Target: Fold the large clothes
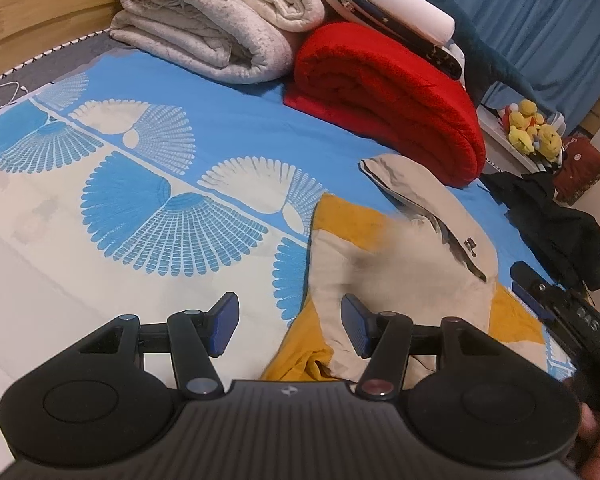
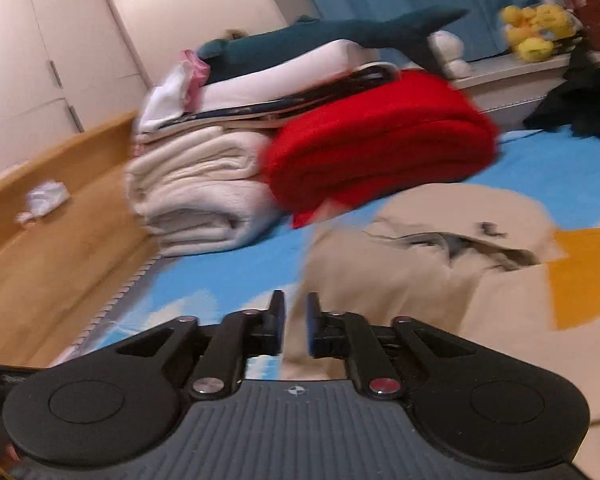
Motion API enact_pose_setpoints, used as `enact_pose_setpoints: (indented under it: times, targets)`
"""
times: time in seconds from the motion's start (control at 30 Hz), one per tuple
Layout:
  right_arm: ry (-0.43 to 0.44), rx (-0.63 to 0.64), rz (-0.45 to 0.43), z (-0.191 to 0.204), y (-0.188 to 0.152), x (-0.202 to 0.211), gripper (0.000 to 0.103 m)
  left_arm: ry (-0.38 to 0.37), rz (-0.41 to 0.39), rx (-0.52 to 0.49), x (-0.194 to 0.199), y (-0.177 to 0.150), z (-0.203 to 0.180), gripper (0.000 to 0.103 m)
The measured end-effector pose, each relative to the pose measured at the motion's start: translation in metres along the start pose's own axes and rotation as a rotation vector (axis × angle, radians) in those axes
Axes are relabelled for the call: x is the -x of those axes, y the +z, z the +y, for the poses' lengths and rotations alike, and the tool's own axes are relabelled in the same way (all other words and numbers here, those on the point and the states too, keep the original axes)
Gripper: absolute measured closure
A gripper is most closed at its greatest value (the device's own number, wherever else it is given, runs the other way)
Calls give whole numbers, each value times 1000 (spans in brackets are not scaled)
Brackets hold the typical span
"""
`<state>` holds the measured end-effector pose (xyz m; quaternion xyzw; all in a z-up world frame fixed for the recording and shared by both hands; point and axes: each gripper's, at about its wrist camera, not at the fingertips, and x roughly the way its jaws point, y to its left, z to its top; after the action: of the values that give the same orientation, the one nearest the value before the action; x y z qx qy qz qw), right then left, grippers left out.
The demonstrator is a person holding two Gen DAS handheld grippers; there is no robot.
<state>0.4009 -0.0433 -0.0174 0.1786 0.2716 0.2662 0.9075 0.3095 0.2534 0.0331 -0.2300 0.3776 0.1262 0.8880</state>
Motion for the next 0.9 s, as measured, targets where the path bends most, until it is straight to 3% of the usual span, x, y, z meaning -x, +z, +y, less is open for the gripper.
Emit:
enact_pose_setpoints:
  times: [0.03,0.1,0.23,0.37,0.47,0.57,0.67,0.7,0.73,0.9]
  targets:
    - [-28,-31,-9,-5,-2,-4,65,2,-1,2,0,0,0,41]
    - [-123,-53,40,-16,-12,-24,65,6,-2,8,0,1,2,41]
    - [-232,-10,264,-26,-46,-81,63,11,1,17,-2,2,4,41]
    - [-278,286,361,6,-84,-111,51,6,2,4,-2,1,2,41]
    - [-298,459,445,18,-101,-138,50,8,4,3,-3,2,2,41]
    - [-311,586,455,26,-110,-143,49,8,0,12,-2,3,4,41]
    - [-369,673,451,28,-113,-149,59,9,-4,20,-1,5,6,41]
    - [-375,682,453,27,-113,-150,82,9,-3,20,-1,5,7,41]
    - [-377,686,456,27,-111,-150,98,8,-3,20,-1,5,8,41]
    - [-329,671,349,33,-84,-129,102,3,-7,26,1,6,10,41]
